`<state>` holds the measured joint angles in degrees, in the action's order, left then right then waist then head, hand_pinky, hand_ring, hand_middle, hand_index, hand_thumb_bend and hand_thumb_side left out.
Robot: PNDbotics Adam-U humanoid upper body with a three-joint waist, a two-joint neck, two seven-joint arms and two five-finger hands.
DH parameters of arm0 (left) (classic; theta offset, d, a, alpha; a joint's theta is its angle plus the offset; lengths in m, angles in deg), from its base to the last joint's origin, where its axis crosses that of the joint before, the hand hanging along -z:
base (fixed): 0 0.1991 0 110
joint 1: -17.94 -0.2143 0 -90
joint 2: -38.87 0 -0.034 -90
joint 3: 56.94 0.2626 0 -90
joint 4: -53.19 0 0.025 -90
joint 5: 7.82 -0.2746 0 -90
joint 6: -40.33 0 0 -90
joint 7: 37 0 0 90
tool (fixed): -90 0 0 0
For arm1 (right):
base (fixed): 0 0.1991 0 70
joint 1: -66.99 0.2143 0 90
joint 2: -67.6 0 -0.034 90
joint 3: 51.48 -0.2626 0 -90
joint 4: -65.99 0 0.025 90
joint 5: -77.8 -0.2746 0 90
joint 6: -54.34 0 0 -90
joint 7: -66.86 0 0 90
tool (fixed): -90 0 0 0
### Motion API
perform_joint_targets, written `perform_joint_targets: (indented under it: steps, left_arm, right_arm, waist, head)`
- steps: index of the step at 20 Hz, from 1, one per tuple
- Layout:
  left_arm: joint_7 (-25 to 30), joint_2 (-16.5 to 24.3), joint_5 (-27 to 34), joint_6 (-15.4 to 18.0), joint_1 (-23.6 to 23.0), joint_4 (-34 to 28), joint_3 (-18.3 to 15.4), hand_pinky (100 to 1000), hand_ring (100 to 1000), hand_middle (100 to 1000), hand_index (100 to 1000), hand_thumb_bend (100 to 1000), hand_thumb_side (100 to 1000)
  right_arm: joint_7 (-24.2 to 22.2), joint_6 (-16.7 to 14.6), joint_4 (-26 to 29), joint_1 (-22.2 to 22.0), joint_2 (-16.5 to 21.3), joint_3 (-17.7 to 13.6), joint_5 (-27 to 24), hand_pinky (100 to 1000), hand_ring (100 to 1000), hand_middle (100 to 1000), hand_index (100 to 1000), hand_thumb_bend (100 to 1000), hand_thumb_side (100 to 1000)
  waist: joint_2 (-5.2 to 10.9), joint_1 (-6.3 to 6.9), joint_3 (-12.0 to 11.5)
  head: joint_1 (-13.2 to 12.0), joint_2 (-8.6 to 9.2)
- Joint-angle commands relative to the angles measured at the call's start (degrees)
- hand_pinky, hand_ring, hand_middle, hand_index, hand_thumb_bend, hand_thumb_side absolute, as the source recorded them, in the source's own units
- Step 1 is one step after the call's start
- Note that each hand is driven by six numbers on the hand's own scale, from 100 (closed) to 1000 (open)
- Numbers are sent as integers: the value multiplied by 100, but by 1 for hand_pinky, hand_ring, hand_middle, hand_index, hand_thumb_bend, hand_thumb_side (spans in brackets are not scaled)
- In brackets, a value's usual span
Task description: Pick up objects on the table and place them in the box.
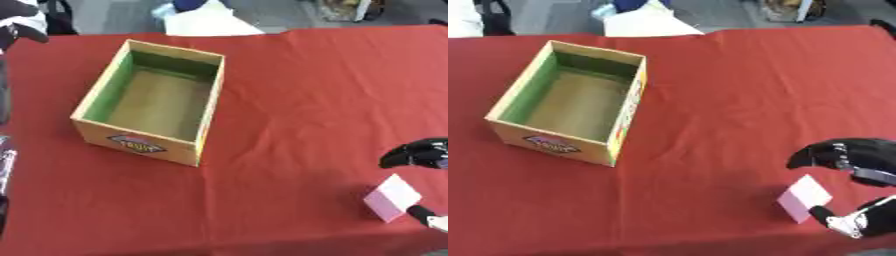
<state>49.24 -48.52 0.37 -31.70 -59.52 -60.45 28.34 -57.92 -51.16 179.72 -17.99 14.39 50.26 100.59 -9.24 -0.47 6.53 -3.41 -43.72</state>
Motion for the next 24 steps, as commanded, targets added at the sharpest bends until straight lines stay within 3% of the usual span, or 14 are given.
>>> perform_joint_targets:
  steps: [1,6,11,16,24]
  left_arm:
    - [35,78,6,13,76,-95,-2,535,682,589,784,100,769]
    - [56,69,10,10,83,-95,1,534,681,588,784,100,768]
    - [81,70,9,8,82,-95,-1,534,681,588,784,100,756]
    - [126,60,2,-10,78,-95,2,533,680,588,784,100,755]
    - [200,34,-11,-25,80,-95,15,531,680,589,785,100,757]
  right_arm:
    - [-56,101,44,60,163,-15,-49,940,901,894,944,121,442]
    - [-124,188,-50,67,167,-27,62,943,911,907,952,113,400]
    - [-125,177,-149,65,186,-93,350,941,928,921,952,242,416]
    - [-24,85,-306,52,174,-117,663,939,935,928,954,269,422]
    - [36,-57,-487,136,185,-88,1099,922,931,921,949,382,527]
  waist:
    - [40,-1,-16]
    - [31,-2,-26]
    - [28,-3,-24]
    - [12,2,-21]
    - [-21,19,-24]
  head:
    - [11,21]
    - [10,25]
    - [-10,21]
    - [-22,22]
    - [1,34]
